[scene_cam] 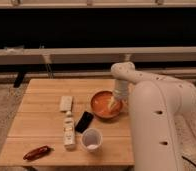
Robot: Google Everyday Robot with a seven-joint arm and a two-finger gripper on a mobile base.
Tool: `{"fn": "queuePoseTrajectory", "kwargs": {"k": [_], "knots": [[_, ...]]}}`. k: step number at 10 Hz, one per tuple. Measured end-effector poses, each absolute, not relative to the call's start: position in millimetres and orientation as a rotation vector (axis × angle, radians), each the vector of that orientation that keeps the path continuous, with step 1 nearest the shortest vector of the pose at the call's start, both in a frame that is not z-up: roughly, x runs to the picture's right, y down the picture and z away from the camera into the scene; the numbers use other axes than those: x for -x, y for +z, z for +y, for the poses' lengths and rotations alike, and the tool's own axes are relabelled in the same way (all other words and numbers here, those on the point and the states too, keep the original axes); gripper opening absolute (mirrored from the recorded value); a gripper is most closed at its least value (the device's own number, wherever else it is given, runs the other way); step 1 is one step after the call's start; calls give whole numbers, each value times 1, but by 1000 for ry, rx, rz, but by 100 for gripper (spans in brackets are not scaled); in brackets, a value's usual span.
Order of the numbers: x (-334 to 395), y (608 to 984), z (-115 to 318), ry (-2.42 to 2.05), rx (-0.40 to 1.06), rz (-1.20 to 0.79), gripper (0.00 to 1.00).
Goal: Drag the ceramic bowl in a circle
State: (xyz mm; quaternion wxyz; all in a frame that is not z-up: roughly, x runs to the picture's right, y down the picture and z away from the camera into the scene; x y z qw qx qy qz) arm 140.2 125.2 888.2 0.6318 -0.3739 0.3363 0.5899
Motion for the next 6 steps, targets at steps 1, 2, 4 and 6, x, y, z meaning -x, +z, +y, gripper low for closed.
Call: {"fn": "queuePoseTrajectory", "kwargs": {"k": [1,2,4,6], "knots": [[-140,890,129,1339,869,788,52],[-140,891,132,1327,880,800,42],[-142,891,134,1311,897,824,22],[-142,892,134,1305,917,852,5]]}}
